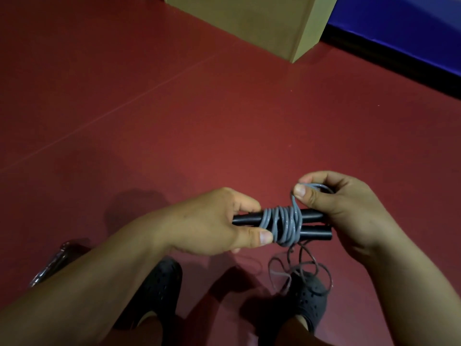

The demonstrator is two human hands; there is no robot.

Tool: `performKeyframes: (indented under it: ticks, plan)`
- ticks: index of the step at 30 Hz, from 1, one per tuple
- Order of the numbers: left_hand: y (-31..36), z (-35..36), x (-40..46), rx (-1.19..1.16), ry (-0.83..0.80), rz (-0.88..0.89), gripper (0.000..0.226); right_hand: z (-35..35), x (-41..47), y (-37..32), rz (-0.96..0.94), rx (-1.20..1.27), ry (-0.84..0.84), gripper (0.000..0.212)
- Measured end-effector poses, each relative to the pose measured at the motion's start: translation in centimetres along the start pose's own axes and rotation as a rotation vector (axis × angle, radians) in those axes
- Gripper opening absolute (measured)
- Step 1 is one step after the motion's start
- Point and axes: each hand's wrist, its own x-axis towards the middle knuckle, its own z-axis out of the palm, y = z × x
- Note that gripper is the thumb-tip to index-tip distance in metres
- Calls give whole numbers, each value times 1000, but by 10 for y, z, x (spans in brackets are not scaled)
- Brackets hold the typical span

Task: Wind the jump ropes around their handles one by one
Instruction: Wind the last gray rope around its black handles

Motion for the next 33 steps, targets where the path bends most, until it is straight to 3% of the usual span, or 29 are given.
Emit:
performKeyframes:
  ticks: [9,13,17,19,21,27,33]
  plan:
    - [4,1,-4,-191,-162,66,21,8,3,1,100,146,-73,24]
    - [5,-1,-5,-352,-182,136,11,24,4,4,97,263,-94,26]
    - [4,-1,-2,-458,-116,217,12,37,0,11,-2,320,-74,53]
    - [1,-2,0,-523,-50,218,32,43,-5,11,-45,187,-92,26]
    - [-1,-1,3,-543,21,228,34,47,-5,14,-2,114,-124,15]
    - [-5,-1,8,-547,142,227,38,52,-9,3,41,91,-172,43]
    - [-1,-2,7,-544,235,161,18,54,-5,8,107,150,-114,42]
